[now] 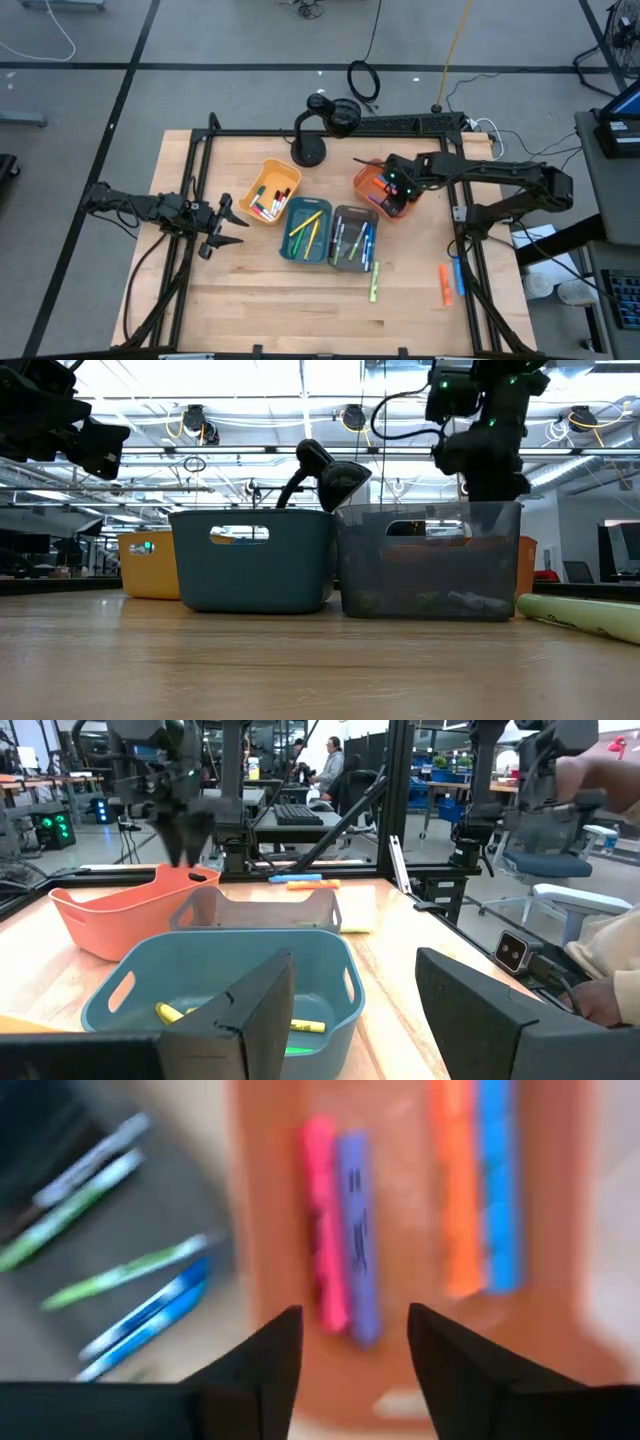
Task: Pick & Place Markers
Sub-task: Put the purple highlighter into the orange bin, then put the blue highlighter into the orange bin
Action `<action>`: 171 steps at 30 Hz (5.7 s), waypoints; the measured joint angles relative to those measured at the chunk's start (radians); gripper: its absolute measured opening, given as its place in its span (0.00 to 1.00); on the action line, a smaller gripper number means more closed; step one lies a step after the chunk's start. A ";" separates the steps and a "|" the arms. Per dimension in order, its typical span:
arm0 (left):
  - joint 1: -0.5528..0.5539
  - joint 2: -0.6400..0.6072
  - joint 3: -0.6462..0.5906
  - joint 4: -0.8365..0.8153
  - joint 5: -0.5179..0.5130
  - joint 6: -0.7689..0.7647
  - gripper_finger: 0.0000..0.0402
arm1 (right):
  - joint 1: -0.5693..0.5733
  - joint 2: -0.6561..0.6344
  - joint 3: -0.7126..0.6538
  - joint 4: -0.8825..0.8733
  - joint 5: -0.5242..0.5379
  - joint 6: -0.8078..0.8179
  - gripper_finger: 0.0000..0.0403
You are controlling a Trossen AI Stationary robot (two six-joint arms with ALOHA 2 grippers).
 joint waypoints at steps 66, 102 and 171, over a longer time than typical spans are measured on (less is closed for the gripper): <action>0.000 0.000 0.000 0.000 0.000 0.000 0.53 | 1.070 -0.076 -0.430 0.188 -0.340 1.324 0.00; 0.000 0.000 0.000 -0.001 0.000 0.000 0.53 | 1.067 -0.051 -0.371 0.111 -0.180 1.239 0.00; 0.000 0.000 0.000 0.000 0.000 0.000 0.53 | 0.918 -0.113 -0.540 0.109 -0.263 1.304 0.40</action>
